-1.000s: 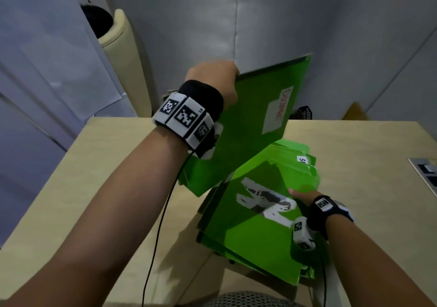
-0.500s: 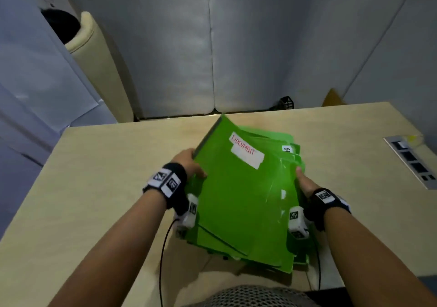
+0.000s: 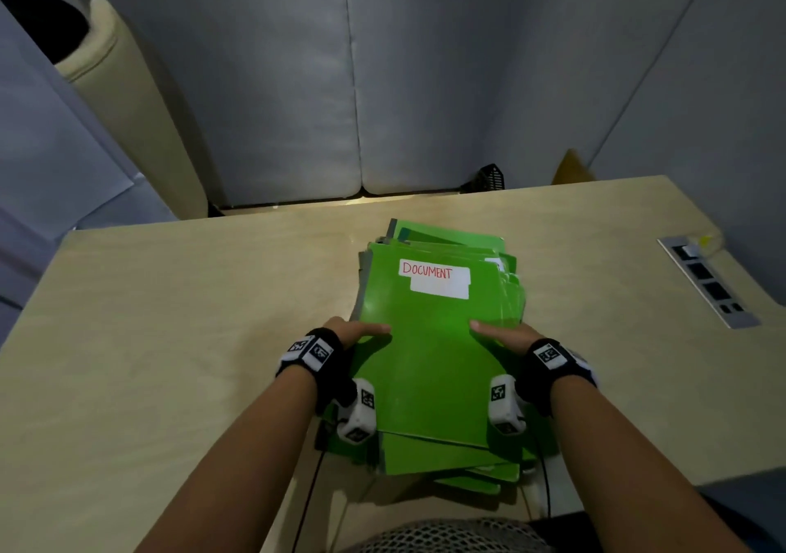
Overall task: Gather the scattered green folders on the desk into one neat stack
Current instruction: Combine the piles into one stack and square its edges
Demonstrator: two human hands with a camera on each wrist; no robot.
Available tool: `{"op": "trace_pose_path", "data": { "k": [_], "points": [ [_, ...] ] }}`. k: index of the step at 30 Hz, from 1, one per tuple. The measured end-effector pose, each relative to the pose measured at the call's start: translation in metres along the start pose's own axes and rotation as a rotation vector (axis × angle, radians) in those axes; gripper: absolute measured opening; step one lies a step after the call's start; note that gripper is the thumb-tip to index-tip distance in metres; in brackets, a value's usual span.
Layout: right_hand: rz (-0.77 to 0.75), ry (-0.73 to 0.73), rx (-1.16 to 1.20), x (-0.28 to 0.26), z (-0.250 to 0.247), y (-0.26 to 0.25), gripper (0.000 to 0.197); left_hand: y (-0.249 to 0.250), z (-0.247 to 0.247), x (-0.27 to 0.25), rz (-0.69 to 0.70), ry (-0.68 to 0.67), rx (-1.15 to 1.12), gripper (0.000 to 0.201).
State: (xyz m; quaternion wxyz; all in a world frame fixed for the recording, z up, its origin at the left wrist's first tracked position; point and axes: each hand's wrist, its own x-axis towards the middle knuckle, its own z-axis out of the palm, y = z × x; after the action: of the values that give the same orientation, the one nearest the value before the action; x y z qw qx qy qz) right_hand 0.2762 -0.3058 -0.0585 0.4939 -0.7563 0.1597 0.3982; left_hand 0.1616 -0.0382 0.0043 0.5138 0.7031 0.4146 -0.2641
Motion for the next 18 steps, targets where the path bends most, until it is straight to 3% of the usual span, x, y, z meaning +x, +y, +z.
{"op": "trace_pose_path", "data": {
  "k": [3, 7, 14, 16, 18],
  "points": [
    [0.007, -0.018, 0.063, -0.003, 0.002, 0.001, 0.136, 0.008, 0.003, 0.005, -0.059, -0.026, -0.093, 0.098],
    [0.032, -0.002, -0.007, -0.012, 0.005, -0.004, 0.137, 0.012, 0.003, 0.003, -0.134, -0.205, -0.147, 0.101],
    [0.021, 0.118, -0.018, -0.028, 0.005, -0.003, 0.107, 0.007, 0.009, 0.000, -0.078, -0.294, -0.171, 0.073],
    [0.008, 0.121, 0.018, -0.032, 0.008, -0.008, 0.108, 0.004, 0.005, -0.005, -0.072, -0.305, -0.199, 0.067],
    [-0.036, 0.107, 0.010, -0.039, 0.012, -0.016, 0.121, -0.002, -0.003, -0.005, -0.041, -0.302, -0.276, 0.063]
  ]
}}
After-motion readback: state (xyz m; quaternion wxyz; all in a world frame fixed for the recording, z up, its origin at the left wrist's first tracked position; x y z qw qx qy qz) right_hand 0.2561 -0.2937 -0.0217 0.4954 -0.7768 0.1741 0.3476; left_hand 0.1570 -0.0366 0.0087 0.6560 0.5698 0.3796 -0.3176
